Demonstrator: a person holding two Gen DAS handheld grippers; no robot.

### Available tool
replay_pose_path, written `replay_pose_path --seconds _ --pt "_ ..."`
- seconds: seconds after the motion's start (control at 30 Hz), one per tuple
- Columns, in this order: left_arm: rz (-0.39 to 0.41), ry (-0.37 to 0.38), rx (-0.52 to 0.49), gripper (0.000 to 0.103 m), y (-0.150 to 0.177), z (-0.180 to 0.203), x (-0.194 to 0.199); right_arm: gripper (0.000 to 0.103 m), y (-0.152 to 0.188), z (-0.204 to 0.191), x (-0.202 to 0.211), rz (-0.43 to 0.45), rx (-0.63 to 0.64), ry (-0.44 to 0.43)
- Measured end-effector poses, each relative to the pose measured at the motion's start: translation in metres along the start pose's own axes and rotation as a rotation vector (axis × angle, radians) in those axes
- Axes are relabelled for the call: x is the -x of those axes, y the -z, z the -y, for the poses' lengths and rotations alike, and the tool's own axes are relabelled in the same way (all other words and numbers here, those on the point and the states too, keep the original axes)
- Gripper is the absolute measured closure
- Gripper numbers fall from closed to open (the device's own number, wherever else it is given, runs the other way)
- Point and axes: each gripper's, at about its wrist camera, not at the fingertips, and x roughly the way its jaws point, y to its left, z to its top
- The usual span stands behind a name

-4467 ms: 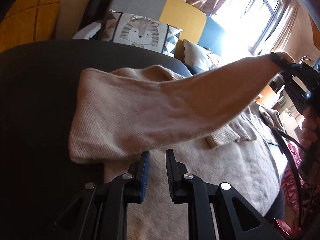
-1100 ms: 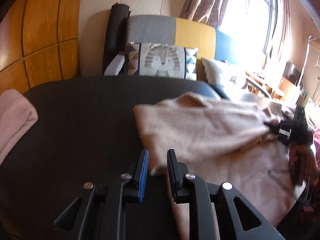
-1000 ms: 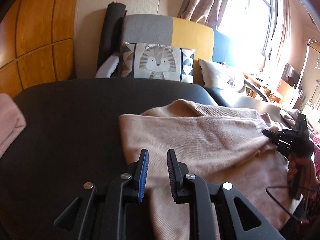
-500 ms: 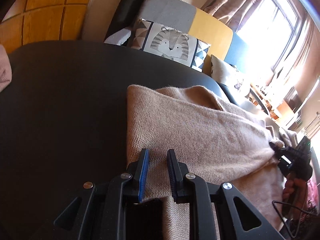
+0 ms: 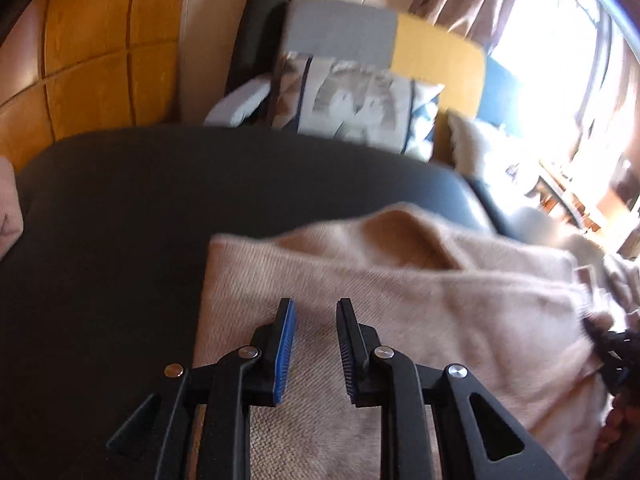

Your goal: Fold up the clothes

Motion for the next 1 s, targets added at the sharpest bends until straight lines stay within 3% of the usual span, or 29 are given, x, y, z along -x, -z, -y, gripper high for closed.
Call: replay_pose_path --seconds 0.17,0.23,0.27,0.3,0.33,0.47,0.53,0.57,0.63,0.73,1.0 --pt "-0.015 0.025 0.030 0.081 0.003 -0.005 -0.001 0.098 -0.002 0.003 0.007 0.000 -0.073 0.021" --pt "-0.020 0.034 0.040 0.081 0.004 -0.006 -0.001 0.095 -0.003 0.005 0.017 0.022 -0.150 0.052" --pt "-0.019 0.033 0.039 0.081 0.003 -0.005 0.000 0.087 -0.002 0.001 0.026 0.055 -0.164 0.079" --pt "-0.018 0.032 0.037 0.081 0.001 -0.003 -0.003 0.074 -0.002 -0.006 0.035 0.097 -0.135 0.109" --pt "-0.017 0.031 0.036 0.081 0.001 -0.003 -0.004 0.070 -0.002 -0.015 0.043 0.141 -0.093 0.140" --pt "-0.014 0.027 0.033 0.081 -0.001 -0.004 -0.010 0.069 0.002 -0.079 0.042 0.162 0.228 0.128" --pt "-0.012 0.025 0.031 0.081 -0.002 -0.005 -0.012 0.076 0.009 -0.116 0.015 0.053 0.429 0.143" --pt "-0.012 0.024 0.030 0.081 -0.003 -0.005 -0.014 0.091 0.015 -0.129 -0.002 0.005 0.504 0.144" --pt "-0.010 0.022 0.028 0.081 -0.004 -0.005 -0.016 0.092 0.023 -0.140 -0.032 -0.044 0.560 0.155" --pt "-0.008 0.021 0.027 0.081 -0.005 -0.006 -0.020 0.092 0.021 -0.133 -0.060 -0.096 0.525 0.160" --pt "-0.002 0.043 0.045 0.081 -0.003 -0.009 -0.018 0.103 -0.006 -0.078 -0.054 -0.050 0.304 0.189"
